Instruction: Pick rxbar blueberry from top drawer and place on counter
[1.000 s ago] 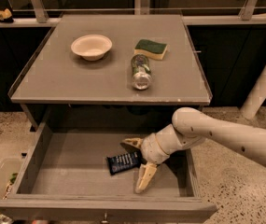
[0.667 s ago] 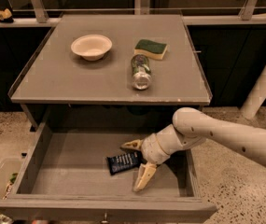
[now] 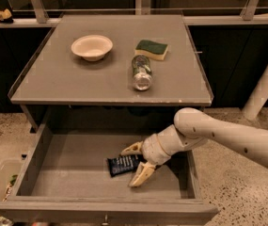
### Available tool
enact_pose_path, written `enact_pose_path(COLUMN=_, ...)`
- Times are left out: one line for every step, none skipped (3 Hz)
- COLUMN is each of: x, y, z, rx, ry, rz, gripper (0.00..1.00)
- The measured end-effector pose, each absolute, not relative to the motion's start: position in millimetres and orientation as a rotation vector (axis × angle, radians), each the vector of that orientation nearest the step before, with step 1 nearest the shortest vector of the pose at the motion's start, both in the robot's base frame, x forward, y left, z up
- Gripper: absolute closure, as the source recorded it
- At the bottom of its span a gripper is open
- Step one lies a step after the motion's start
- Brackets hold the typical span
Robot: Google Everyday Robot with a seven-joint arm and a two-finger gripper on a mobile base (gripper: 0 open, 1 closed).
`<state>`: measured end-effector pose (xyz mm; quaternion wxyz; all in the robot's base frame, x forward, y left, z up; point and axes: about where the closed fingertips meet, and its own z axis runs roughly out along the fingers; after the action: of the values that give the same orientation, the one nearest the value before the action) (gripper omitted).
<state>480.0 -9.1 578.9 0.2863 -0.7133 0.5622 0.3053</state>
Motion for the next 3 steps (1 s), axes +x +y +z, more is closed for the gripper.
enact_pose_path(x=480.0, y=-9.1, z=578.9, rx=-1.906, ry=1.503, rz=0.816, gripper=0.87)
enact_pose_path(x=479.9, y=-9.1, z=578.9, rx=-1.907, ry=1.502, rz=0.816, gripper=1.0)
enact_pose_path(x=479.9, y=-9.1, z=586.4, rx=-1.907, ry=1.502, rz=0.816, gripper=1.0)
